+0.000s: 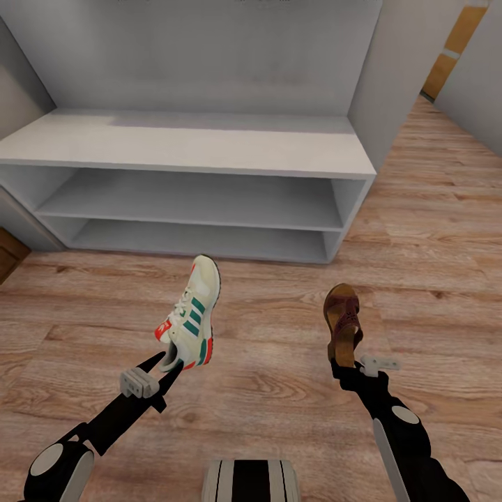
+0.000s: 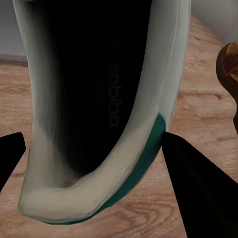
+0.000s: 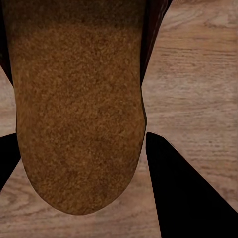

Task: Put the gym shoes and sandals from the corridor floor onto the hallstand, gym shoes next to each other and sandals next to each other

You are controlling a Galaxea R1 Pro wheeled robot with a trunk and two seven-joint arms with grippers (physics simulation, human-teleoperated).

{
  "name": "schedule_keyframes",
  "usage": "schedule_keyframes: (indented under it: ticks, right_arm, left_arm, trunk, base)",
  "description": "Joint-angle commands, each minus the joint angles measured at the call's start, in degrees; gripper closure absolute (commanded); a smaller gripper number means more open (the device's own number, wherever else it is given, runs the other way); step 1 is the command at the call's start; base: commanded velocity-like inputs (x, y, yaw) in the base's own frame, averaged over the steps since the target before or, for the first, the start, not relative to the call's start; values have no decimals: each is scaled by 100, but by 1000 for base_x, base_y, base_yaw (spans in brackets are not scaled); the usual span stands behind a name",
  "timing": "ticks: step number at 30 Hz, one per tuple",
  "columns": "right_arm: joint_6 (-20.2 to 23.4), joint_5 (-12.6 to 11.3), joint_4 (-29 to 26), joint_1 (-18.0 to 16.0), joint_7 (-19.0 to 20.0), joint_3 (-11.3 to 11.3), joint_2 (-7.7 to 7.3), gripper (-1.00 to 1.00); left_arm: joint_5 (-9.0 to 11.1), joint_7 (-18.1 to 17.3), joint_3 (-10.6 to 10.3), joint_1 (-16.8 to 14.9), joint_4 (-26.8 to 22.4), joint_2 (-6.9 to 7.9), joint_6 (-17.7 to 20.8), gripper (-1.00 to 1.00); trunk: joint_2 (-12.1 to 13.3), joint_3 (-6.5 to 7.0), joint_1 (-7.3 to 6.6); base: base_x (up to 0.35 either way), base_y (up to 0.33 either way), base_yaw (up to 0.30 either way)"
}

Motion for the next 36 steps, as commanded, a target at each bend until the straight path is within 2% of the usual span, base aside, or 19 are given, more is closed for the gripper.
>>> schedule_keyframes:
  ticks: [1,36]
  right_arm:
    - [33,-45,-8,-2,-25,-3,3,100]
    - [33,-43,-8,-2,-25,-3,3,100]
  left_arm:
    - [47,-28,6,-2,1,1,37,100]
    - [0,-3,-13,-2,11,-6,36,100]
  trunk:
    - [-1,6,-1]
    - [-1,316,-1]
  base:
    - [0,0,0]
    - [0,0,0]
